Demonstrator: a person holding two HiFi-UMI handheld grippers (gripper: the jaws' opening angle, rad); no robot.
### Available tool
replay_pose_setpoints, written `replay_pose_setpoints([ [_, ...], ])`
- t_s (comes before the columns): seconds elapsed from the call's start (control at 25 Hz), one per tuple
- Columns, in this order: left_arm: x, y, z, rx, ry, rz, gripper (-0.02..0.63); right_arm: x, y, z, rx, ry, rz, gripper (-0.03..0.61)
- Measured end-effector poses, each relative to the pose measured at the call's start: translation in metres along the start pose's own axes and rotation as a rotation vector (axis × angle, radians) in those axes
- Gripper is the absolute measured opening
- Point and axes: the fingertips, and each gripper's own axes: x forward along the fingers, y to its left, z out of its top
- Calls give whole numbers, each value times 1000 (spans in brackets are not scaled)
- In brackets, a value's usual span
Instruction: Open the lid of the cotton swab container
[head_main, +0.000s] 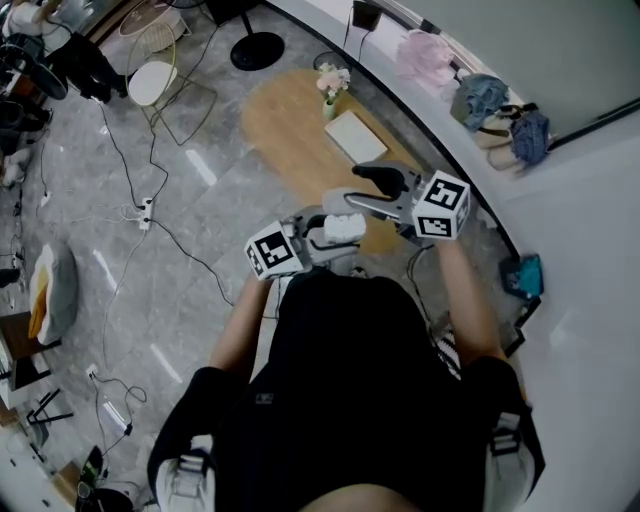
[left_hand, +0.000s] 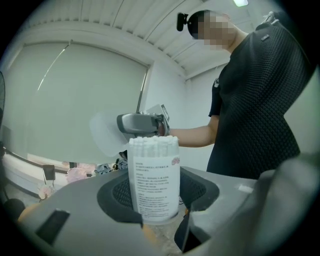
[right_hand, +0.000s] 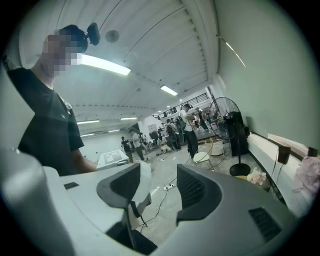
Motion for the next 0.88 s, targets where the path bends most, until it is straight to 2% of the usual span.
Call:
replay_pose_setpoints([
  [0.4, -30, 15, -2, 41, 21, -52, 201, 33, -24, -13, 90, -14, -66, 222],
  [0.6, -40, 27, -10, -2, 14, -69, 201, 42, -29, -6, 87, -30, -76, 219],
  [0.76, -48, 40, -9, -49, -21, -78, 201, 43, -25, 6, 71, -43, -75, 220],
  [0.88, -56, 49, -11, -46, -8, -84, 201, 39, -22, 17, 57, -81, -97, 219],
])
